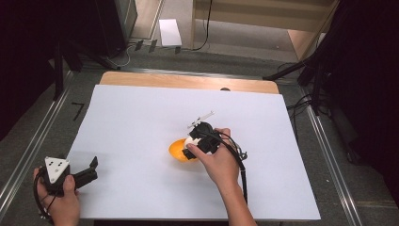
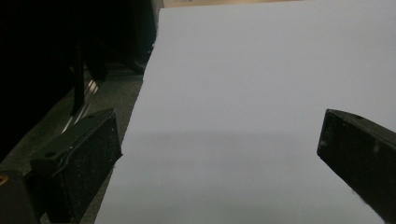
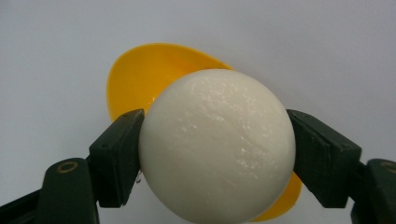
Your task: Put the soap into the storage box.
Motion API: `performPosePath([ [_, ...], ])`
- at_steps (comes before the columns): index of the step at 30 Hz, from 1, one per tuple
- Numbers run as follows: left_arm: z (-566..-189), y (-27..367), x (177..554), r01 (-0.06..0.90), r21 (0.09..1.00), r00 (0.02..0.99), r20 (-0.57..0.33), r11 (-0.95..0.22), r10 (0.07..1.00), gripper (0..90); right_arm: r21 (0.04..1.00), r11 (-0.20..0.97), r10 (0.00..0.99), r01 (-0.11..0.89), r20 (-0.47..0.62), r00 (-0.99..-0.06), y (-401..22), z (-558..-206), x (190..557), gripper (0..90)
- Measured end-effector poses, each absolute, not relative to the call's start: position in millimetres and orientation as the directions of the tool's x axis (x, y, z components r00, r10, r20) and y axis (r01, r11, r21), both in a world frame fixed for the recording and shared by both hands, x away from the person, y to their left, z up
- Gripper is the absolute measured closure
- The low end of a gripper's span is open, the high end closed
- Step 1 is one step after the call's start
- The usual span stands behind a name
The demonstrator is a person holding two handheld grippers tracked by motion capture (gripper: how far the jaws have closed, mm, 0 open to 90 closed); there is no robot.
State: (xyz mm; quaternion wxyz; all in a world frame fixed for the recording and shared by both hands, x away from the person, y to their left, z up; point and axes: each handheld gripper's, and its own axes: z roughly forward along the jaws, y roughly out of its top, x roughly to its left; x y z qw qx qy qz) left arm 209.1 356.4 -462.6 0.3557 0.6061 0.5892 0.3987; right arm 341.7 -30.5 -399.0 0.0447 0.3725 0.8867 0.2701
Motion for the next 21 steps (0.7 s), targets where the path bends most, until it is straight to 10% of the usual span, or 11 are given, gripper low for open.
performPosePath([
  [21, -462.6, 356.4, 209.0, 0.431, 0.901, -0.013, 0.064, -0.052, 0.998, 0.0, 0.502, 0.571, 0.697, 0.649, 0.121, -0.707, -22.8, -410.5, 342.1, 24.5],
])
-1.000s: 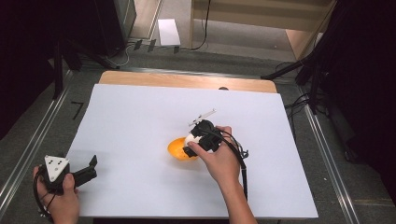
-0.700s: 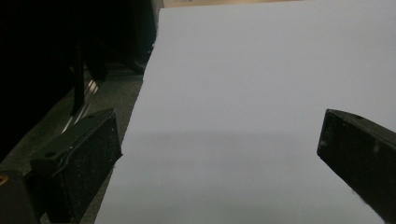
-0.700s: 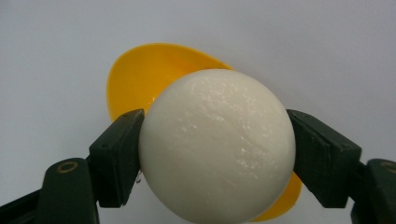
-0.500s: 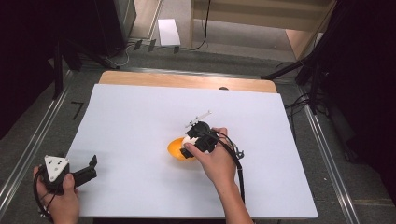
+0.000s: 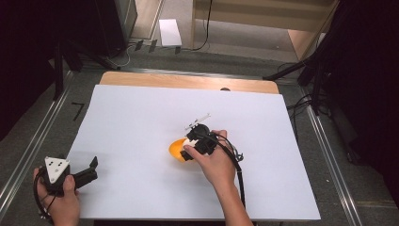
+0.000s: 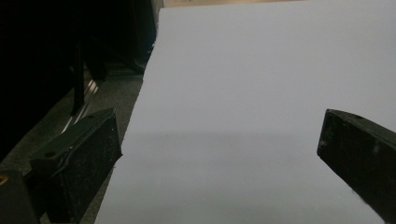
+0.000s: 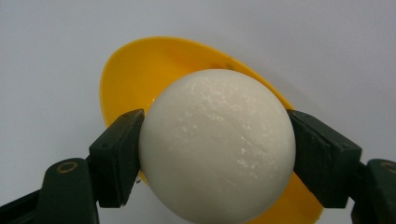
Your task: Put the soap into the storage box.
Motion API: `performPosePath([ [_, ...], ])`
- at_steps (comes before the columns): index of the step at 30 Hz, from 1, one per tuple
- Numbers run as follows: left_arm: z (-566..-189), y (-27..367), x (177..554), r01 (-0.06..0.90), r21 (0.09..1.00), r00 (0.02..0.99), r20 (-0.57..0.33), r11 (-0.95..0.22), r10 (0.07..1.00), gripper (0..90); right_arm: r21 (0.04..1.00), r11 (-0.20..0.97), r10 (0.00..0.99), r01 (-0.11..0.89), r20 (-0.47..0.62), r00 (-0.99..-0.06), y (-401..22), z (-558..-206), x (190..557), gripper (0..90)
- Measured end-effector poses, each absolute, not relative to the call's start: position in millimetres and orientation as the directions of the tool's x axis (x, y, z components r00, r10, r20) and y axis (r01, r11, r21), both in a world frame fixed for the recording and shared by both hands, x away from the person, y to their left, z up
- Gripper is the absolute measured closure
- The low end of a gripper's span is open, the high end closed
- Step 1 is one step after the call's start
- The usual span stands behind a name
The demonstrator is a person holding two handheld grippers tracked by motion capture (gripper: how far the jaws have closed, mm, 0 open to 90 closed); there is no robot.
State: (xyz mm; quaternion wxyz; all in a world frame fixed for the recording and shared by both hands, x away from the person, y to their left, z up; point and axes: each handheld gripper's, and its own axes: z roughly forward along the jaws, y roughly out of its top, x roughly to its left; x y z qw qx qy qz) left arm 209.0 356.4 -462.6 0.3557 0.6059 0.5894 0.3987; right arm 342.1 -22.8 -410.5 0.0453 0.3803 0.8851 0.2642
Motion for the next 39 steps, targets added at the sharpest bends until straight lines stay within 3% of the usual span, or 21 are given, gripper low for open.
performPosePath([
  [21, -462.6, 356.2, 208.9, 0.431, 0.901, -0.013, 0.067, -0.055, 0.998, 0.0, 0.506, 0.562, 0.700, 0.654, 0.130, -0.702, -24.3, -411.3, 338.8, 23.4],
  [39, -462.6, 356.1, 208.6, 0.430, 0.901, -0.011, 0.068, -0.056, 0.998, 0.0, 0.577, 0.507, 0.730, 0.641, 0.108, -0.675, -51.1, -399.4, 331.5, 0.4],
])
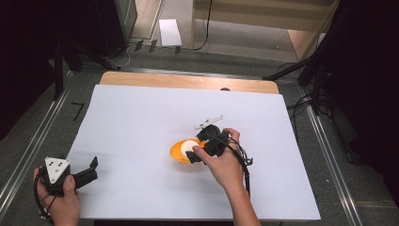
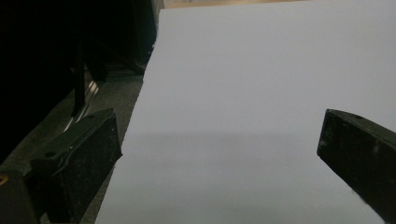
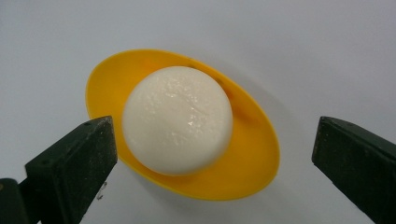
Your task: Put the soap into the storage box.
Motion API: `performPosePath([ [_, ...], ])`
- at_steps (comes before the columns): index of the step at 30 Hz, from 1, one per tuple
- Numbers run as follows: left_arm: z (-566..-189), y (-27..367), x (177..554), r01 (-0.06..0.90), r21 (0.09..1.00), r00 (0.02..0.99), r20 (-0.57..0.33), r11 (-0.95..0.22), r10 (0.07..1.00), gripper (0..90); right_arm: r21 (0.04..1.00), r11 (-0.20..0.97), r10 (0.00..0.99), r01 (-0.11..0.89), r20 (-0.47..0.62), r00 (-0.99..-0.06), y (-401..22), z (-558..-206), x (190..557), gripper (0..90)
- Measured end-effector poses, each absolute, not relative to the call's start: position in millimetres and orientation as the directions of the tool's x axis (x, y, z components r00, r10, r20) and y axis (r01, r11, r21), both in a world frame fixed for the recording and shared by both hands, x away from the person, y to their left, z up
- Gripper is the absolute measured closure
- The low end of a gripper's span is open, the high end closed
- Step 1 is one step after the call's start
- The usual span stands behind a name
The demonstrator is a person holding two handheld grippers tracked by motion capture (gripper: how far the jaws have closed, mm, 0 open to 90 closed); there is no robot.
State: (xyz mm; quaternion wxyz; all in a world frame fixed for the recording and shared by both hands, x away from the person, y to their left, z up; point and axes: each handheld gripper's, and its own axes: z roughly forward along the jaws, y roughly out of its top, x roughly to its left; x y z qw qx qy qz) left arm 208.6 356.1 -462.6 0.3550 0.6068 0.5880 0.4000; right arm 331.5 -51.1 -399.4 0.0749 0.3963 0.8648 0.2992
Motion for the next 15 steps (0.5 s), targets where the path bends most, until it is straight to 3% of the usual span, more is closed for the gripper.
performPosePath([
  [15, -462.6, 355.9, 208.9, 0.433, 0.899, -0.008, 0.072, -0.061, 0.997, 0.0, 0.613, 0.462, 0.759, 0.641, 0.100, -0.643, -78.8, -399.3, 328.0, 0.0],
])
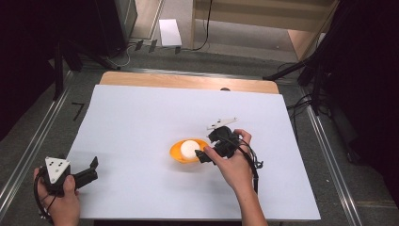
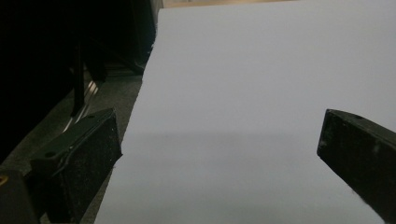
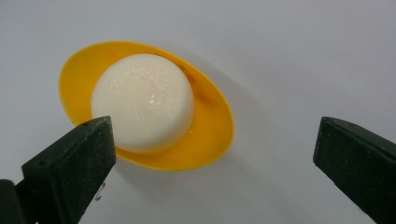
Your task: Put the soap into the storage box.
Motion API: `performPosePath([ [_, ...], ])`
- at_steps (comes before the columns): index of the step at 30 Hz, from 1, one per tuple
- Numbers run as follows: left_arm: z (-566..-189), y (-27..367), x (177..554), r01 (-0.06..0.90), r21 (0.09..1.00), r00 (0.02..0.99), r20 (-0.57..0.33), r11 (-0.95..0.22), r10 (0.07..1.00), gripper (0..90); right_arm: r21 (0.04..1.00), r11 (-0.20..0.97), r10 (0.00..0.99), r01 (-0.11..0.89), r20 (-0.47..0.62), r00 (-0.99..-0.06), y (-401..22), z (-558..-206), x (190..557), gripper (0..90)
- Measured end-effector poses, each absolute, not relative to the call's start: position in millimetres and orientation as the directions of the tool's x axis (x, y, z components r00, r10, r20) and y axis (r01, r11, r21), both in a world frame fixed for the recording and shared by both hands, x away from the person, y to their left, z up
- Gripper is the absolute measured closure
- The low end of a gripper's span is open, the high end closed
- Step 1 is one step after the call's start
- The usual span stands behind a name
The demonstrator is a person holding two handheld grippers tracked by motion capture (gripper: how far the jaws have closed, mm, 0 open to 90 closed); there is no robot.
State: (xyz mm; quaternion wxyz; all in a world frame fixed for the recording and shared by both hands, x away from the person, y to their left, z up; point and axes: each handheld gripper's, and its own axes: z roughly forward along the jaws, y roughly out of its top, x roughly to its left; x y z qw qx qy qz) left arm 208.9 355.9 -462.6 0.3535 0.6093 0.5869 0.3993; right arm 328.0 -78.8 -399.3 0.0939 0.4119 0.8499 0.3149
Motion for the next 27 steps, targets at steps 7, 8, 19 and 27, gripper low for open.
performPosePath([
  [7, -462.7, 355.6, 208.9, 0.432, 0.900, -0.007, 0.072, -0.062, 0.997, 0.0, 0.611, 0.446, 0.772, 0.654, 0.108, -0.627, -91.6, -401.9, 327.8, 0.0],
  [8, -462.7, 355.5, 208.9, 0.432, 0.900, -0.007, 0.073, -0.063, 0.997, 0.0, 0.611, 0.445, 0.772, 0.655, 0.109, -0.626, -93.3, -402.3, 327.7, 0.0],
  [19, -462.8, 355.3, 208.8, 0.429, 0.901, -0.007, 0.076, -0.066, 0.997, 0.0, 0.613, 0.420, 0.793, 0.669, 0.111, -0.599, -115.7, -406.0, 325.4, 0.0],
  [27, -462.9, 355.2, 208.8, 0.428, 0.901, -0.006, 0.077, -0.068, 0.997, 0.0, 0.617, 0.397, 0.805, 0.679, 0.122, -0.581, -131.4, -410.2, 323.6, 0.0],
])
